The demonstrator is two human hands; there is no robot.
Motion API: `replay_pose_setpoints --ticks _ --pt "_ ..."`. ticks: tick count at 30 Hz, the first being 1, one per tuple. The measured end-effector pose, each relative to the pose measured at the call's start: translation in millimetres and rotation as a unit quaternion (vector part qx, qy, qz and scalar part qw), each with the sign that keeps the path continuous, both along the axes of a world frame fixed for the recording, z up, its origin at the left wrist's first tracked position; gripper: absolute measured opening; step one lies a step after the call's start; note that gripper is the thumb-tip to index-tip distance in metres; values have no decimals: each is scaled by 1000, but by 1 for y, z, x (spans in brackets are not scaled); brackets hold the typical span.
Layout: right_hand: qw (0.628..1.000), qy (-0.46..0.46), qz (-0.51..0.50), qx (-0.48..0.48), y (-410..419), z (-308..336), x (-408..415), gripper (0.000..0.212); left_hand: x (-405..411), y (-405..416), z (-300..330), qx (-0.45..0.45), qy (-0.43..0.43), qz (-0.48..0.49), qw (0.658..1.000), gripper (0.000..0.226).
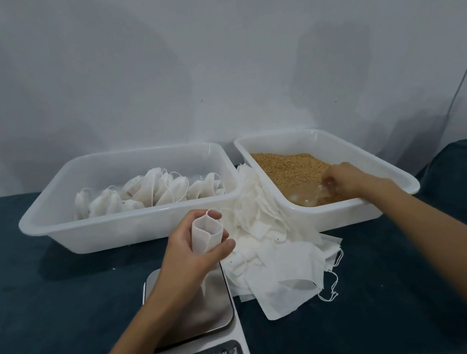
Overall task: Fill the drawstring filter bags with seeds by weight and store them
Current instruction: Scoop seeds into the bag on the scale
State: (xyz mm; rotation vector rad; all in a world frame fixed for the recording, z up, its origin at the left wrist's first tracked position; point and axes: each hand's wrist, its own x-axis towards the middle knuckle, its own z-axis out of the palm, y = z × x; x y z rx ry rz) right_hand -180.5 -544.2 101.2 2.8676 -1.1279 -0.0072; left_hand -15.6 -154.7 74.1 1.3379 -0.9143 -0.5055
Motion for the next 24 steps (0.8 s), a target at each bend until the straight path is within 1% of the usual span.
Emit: replay_pose_setpoints --ticks 2,5,10,15,19,22,24 --pt "999 -32 -7 29 0 -1 -1 18 1 0 0 -2 4 -1 1000 44" --pt "994 -83 -28 70 -1 -2 -6 25 2 0 0 -3 7 -4 1000 43" --pt "989 -109 -28 98 3 0 -7 33 3 0 -1 -4 3 -3 1000 44" --pt "983 -145 -17 110 11 9 -8 29 4 0 -2 -5 12 -5 1000 43" --pt "972 -206 18 111 30 25 -3 23 5 0 -3 2 7 -6 1000 43" --pt "964 -232 63 112 54 41 0 19 5 2 -2 1 12 0 1000 43" --pt "954 -252 101 131 77 49 5 19 7 4 -2 3 13 5 1000 42"
